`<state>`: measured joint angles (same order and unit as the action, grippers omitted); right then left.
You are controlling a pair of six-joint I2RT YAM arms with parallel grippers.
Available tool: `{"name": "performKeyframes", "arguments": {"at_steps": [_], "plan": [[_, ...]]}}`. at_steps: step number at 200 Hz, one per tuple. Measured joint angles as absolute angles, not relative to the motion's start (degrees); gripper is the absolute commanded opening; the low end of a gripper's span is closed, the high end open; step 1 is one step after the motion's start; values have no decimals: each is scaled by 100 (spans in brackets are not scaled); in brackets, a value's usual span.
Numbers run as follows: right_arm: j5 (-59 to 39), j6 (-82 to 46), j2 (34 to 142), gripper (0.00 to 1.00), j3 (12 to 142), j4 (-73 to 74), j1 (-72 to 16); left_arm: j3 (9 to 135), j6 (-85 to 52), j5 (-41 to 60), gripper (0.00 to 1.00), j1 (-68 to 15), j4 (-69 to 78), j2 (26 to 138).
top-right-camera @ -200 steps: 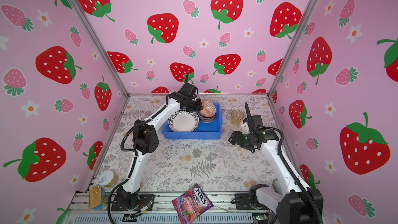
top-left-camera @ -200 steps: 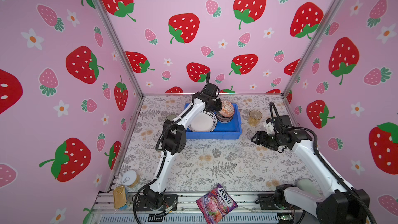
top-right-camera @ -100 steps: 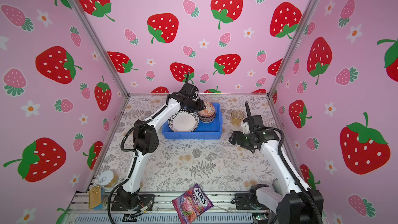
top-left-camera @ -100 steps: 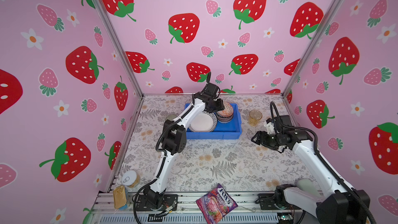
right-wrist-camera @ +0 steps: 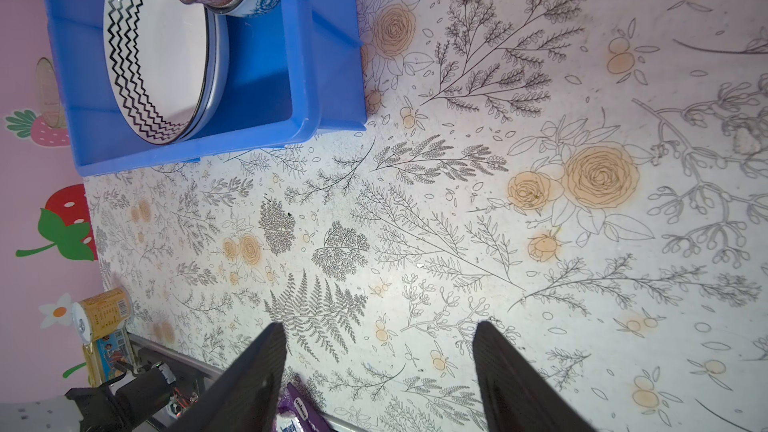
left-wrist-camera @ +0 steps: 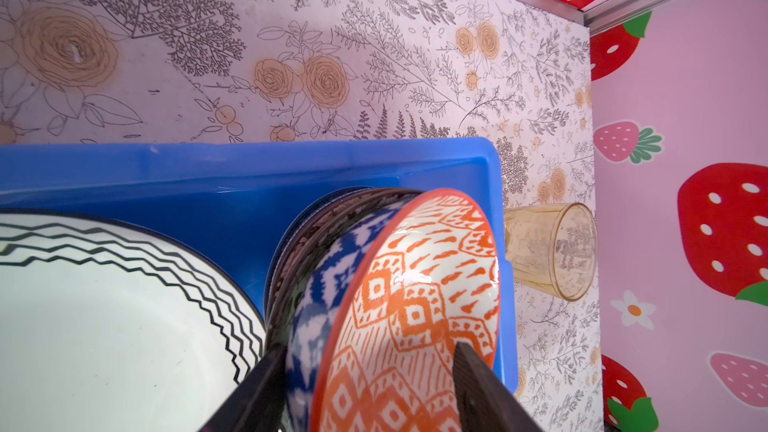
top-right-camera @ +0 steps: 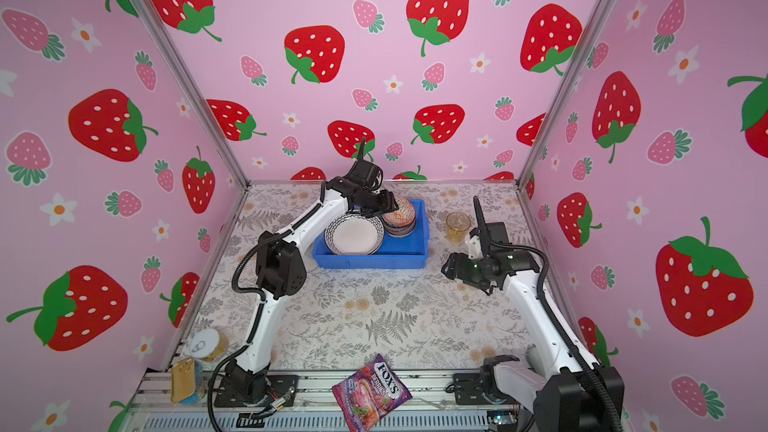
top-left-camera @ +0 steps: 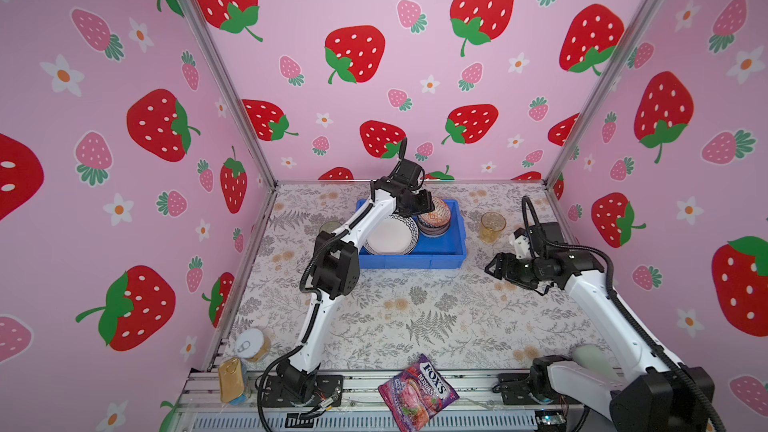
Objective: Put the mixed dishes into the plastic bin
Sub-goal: 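Lower the orange bowl onto the bowl stack in the bin with left, then open the left gripper to release the orange bowl and raise it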
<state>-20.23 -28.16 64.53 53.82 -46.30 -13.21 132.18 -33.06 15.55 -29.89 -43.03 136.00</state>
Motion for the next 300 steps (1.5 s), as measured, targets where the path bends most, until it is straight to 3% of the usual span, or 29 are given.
{"name": "performKeyframes", "arguments": {"at_steps": [67, 171, 300], "plan": [[-2086, -2801, 6455, 74, 5382, -4584, -1321, 13384, -3256, 1551, 80, -2985, -4521, 13478], [-2093, -2727, 6458, 74, 5339, -4534, -1321, 13524, -3280, 1643, 81, -2985, -4652, 13312], [-2106, -2720, 6458, 74, 5317, -4501, -1295, 12766, -3404, 1918, 80, -2989, -4226, 12722]]}}
